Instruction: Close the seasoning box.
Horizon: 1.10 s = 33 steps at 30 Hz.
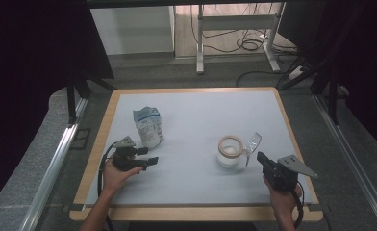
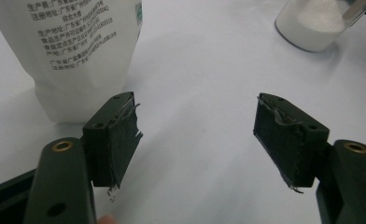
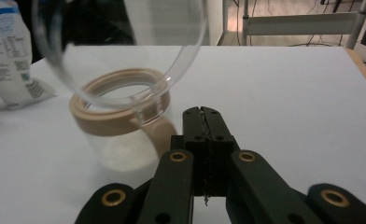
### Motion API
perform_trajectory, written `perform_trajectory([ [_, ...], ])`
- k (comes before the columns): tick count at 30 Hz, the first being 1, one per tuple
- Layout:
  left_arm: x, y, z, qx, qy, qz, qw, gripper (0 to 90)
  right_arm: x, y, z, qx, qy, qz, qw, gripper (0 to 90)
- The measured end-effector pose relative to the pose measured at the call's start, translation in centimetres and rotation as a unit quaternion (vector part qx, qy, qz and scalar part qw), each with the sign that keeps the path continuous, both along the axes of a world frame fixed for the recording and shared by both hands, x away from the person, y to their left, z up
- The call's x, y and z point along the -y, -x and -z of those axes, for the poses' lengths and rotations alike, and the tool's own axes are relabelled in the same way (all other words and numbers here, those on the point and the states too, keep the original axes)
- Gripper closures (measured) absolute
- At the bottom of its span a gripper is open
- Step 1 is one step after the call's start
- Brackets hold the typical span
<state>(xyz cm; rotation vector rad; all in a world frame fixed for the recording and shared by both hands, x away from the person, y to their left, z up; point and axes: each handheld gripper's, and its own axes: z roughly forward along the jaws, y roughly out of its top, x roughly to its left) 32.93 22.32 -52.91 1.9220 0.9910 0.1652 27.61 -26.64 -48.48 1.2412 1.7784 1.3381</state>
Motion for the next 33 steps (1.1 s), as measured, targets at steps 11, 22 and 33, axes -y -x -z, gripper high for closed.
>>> perform_trajectory([
  [11,0.1,0.0,0.1,-0.005,0.001,0.002,1.0,30.1,0.1,-1.6,-1.2,0.015,-0.015,0.009,0.9997,89.8],
  [22,0.1,0.0,0.2,-0.007,0.0,0.004,1.0,30.1,-0.3,-1.7,-1.7,0.022,-0.014,0.007,0.9996,89.7],
  [33,0.2,0.1,0.3,-0.009,0.0,0.003,1.0,30.1,-0.5,-1.6,-2.1,0.028,-0.016,0.005,0.9995,89.7],
])
